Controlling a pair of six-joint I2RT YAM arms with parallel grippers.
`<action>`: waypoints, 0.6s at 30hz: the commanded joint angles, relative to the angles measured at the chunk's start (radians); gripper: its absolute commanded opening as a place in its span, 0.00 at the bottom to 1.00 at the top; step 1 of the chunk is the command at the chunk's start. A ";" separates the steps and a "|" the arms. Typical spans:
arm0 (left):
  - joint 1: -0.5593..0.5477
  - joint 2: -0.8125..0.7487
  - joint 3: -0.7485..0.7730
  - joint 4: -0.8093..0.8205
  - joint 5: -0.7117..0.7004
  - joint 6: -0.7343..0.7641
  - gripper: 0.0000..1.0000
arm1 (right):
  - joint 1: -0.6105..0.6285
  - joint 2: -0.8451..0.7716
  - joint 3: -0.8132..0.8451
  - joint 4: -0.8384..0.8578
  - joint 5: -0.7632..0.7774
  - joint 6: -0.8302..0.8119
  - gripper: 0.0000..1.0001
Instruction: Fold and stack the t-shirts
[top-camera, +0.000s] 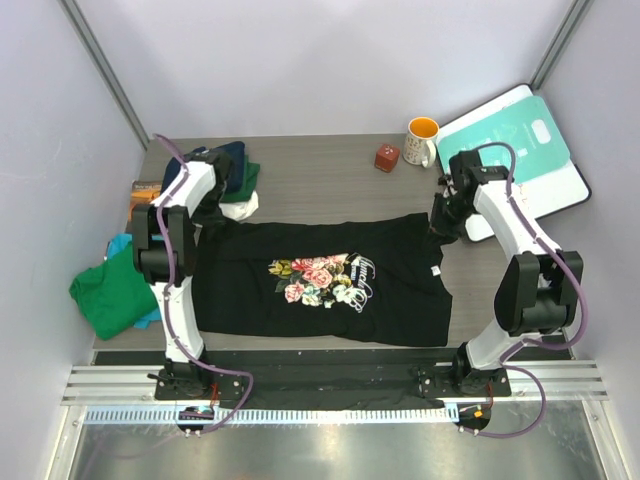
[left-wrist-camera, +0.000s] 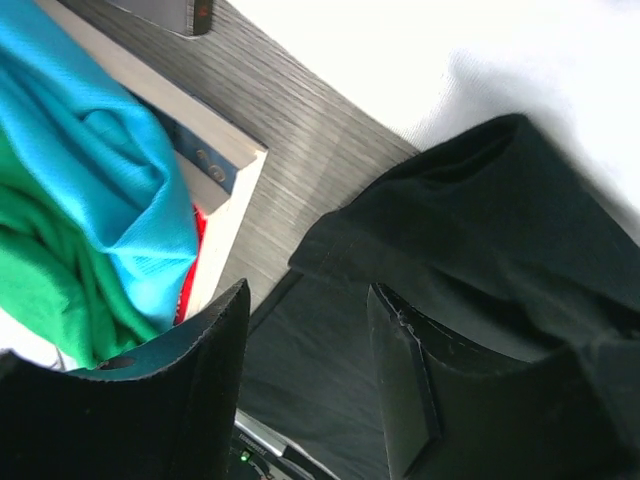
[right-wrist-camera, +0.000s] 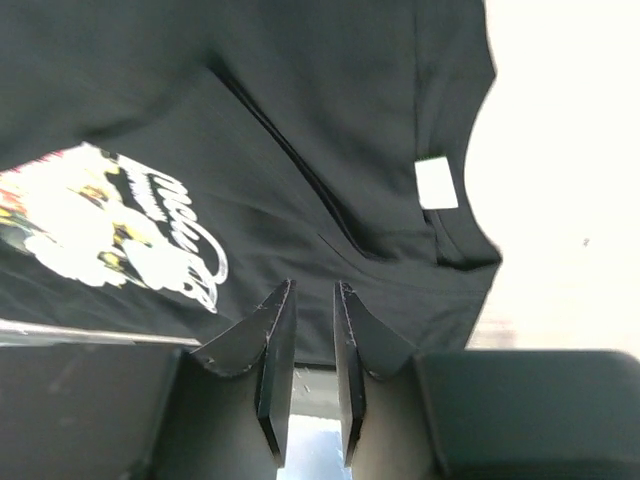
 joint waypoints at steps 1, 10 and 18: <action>0.002 -0.116 0.029 0.042 0.009 -0.022 0.52 | 0.000 -0.056 0.113 0.060 0.032 0.037 0.27; -0.027 -0.005 0.156 0.030 0.077 -0.002 0.52 | -0.001 0.140 0.176 0.160 0.061 0.017 0.25; -0.088 -0.004 0.087 0.103 0.124 0.001 0.51 | 0.002 0.246 0.150 0.278 0.064 0.037 0.19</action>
